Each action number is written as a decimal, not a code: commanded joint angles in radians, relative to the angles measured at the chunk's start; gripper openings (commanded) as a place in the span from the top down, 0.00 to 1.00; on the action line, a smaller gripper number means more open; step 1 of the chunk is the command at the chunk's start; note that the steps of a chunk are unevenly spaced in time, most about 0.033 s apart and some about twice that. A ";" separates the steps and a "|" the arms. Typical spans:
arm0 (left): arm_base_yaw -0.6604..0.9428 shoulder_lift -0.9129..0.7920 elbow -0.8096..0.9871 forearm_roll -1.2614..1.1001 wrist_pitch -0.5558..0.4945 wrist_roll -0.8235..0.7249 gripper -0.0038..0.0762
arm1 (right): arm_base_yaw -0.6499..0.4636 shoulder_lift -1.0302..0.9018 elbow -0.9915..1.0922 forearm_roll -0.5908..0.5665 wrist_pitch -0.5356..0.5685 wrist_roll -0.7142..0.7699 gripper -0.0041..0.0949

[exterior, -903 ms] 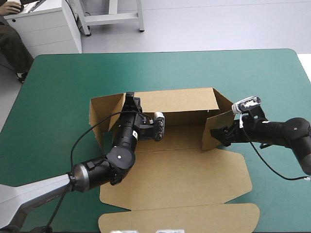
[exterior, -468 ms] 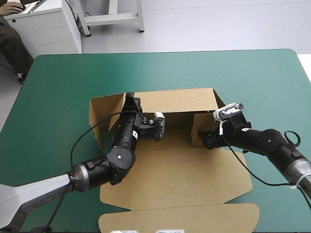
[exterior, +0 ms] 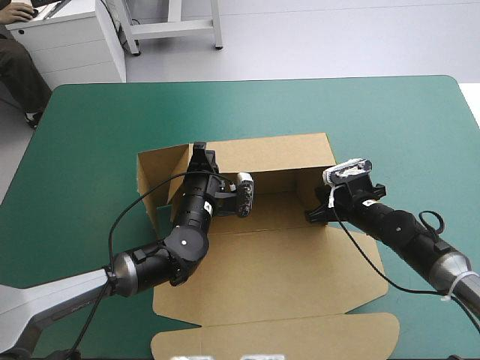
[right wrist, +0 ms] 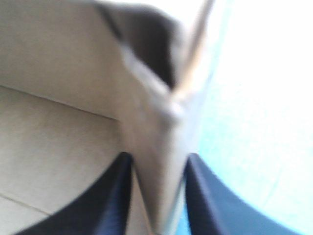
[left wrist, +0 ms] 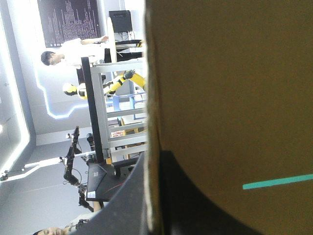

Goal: Fold the box

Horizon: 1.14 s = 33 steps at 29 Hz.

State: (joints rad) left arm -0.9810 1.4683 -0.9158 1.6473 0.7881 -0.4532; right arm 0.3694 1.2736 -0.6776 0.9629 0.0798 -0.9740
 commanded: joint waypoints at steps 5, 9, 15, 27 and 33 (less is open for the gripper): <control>-0.005 -0.034 -0.024 0.045 0.015 -0.010 0.96 | 0.007 -0.024 -0.030 0.009 -0.025 -0.020 0.97; -0.005 -0.034 -0.024 0.053 0.015 -0.010 0.96 | 0.007 -0.024 -0.030 0.009 -0.025 -0.020 0.97; -0.005 -0.034 -0.024 0.053 0.015 -0.010 0.87 | 0.007 -0.024 -0.030 0.009 -0.023 -0.020 0.97; -0.005 -0.011 -0.024 0.057 -0.031 -0.010 0.36 | 0.007 -0.024 -0.030 0.009 -0.023 -0.017 0.97; -0.017 -0.002 -0.024 0.055 0.007 -0.010 0.36 | 0.007 -0.013 -0.032 0.009 -0.080 -0.015 0.97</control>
State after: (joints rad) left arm -0.9822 1.4961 -0.9158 1.6565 0.7340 -0.4532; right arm 0.3711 1.2767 -0.6756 0.9632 0.0487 -0.9847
